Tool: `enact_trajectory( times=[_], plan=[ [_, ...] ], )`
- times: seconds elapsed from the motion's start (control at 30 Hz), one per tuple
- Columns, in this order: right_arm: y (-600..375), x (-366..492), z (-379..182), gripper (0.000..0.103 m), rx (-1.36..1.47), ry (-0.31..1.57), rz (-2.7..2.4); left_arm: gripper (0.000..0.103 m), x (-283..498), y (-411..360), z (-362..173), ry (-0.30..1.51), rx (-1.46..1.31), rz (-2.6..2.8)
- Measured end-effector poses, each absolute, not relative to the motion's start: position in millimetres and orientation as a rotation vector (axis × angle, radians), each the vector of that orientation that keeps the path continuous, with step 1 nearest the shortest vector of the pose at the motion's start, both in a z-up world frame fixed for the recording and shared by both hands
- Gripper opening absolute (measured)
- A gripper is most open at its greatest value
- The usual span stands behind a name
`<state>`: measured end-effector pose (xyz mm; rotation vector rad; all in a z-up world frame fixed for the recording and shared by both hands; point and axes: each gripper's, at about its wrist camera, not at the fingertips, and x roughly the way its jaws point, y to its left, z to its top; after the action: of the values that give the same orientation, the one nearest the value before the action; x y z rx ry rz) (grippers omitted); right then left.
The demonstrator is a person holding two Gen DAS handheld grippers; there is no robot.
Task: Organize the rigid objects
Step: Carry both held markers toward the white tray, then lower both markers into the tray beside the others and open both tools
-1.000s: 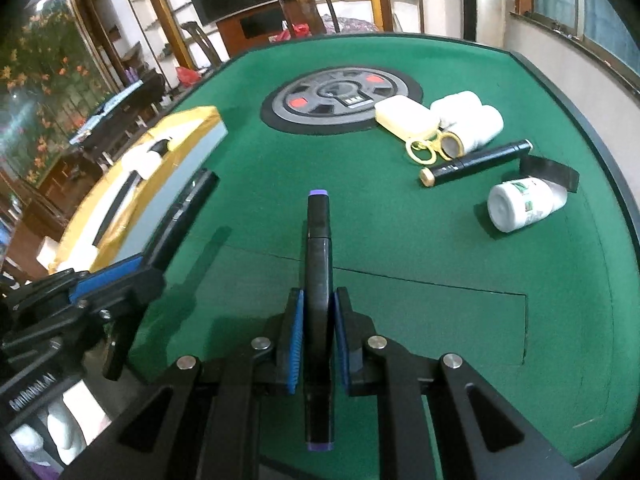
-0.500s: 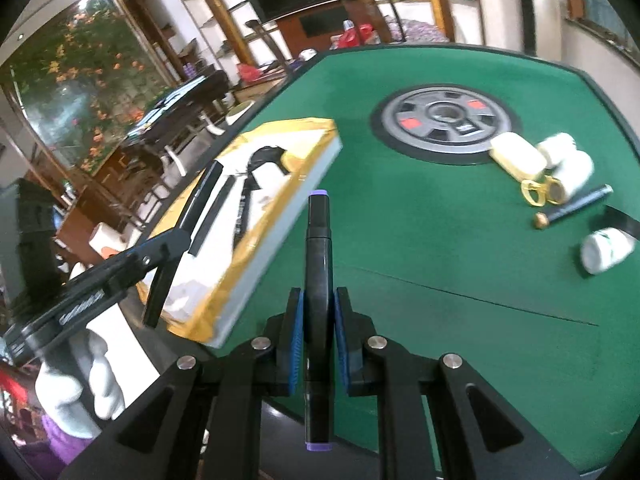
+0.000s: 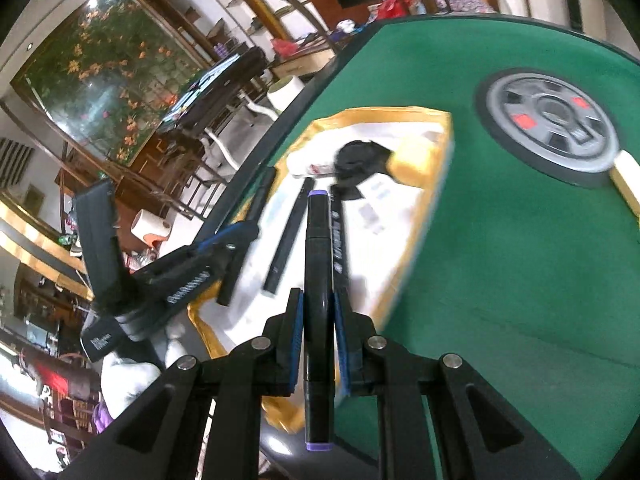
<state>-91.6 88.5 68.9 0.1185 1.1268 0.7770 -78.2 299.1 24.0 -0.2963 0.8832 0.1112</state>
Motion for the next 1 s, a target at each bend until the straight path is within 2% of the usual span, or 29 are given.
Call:
enact_trajectory(
  times=[0.23,0.63,0.67,0.73,0.77,0.93,0.97,1.0],
  plan=[
    [144.0,-69.7,43.4,0.015,0.099,1.203,0.772,0.015,-62.1,305.6,9.8,0.935,-0.291,0.082],
    [167.5,-44.3,16.2,0.014,0.096,1.244,0.699,0.015,-51.7,310.5,7.7,0.95,-0.314,0.05],
    [167.7,-43.5,15.3,0.014,0.095,1.245,0.697,0.017,-52.0,311.1,8.4,0.946,-0.318,0.052],
    [168.6,-42.9,15.0,0.014,0.092,1.244,0.692,0.028,-53.8,314.0,9.7,0.939,-0.325,0.07],
    [168.4,-41.9,15.5,0.015,0.092,1.242,0.692,0.038,-54.8,316.5,10.1,0.939,-0.333,0.085],
    [163.9,-42.6,18.4,0.016,0.14,1.21,0.714,0.046,-66.4,319.1,18.9,0.911,-0.375,0.092],
    [161.4,-44.0,20.3,0.017,0.141,1.197,0.718,0.05,-69.1,316.9,21.8,0.903,-0.37,0.099],
    [157.3,-46.8,23.7,0.018,0.142,1.173,0.718,0.059,-72.3,314.1,25.2,0.896,-0.359,0.117]
  ],
)
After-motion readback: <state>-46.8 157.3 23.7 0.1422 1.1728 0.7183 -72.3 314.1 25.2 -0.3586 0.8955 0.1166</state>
